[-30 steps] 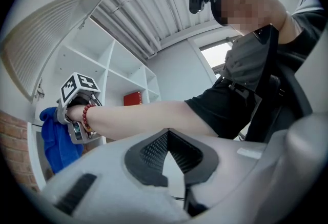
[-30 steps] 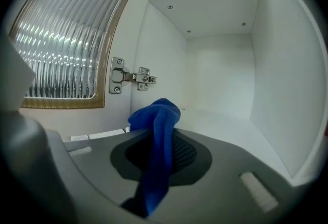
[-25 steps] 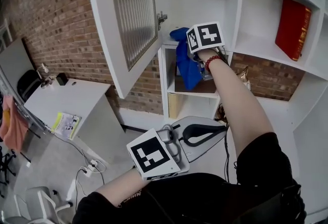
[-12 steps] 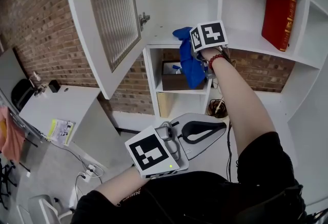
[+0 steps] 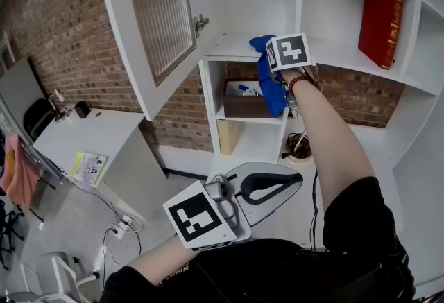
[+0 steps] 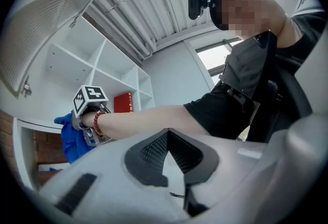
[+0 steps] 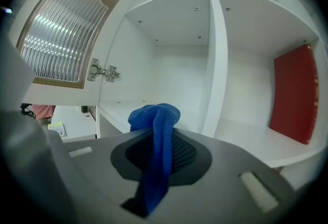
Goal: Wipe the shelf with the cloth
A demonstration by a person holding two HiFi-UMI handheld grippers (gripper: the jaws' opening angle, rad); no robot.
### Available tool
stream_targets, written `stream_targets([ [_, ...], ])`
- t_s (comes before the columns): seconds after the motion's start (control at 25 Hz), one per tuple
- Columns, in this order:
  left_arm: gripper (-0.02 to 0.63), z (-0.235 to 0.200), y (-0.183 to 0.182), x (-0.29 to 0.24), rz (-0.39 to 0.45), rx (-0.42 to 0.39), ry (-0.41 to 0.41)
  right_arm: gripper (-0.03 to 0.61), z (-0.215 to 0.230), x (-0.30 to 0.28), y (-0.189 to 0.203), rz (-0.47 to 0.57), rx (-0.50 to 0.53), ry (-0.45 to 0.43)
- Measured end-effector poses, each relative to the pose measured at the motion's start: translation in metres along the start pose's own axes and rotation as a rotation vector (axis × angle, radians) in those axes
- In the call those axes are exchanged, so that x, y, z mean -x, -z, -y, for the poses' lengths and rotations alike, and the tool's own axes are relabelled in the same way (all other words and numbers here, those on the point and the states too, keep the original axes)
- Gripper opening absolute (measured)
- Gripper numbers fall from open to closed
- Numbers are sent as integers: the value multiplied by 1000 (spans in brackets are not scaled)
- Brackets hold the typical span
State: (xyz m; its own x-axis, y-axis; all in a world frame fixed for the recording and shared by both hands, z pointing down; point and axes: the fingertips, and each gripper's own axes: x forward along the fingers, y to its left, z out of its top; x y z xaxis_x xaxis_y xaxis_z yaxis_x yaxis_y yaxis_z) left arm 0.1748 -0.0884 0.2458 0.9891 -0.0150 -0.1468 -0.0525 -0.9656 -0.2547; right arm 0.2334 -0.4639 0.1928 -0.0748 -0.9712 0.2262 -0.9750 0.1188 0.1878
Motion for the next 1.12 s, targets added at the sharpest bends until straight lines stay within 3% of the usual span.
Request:
stream_targets([
  [0.28,0,17,-5,15,-1,17,-75,54,26,14,10,29,-113,49],
  [0.44,0,30,-7,20,9,29,-93,54,34,17,36,1,-172,49],
  [0.6,0,40,1,29,-39,31,-98,55,43,20,65,-9,-269,36],
  [0.96,0,61,-18,50,-7,17,-52,55,27,53,94,-6,-433,-77],
  [1.12,0,83,-28,73,-21,31,-16,57,11,75,131,-60,-482,-81],
])
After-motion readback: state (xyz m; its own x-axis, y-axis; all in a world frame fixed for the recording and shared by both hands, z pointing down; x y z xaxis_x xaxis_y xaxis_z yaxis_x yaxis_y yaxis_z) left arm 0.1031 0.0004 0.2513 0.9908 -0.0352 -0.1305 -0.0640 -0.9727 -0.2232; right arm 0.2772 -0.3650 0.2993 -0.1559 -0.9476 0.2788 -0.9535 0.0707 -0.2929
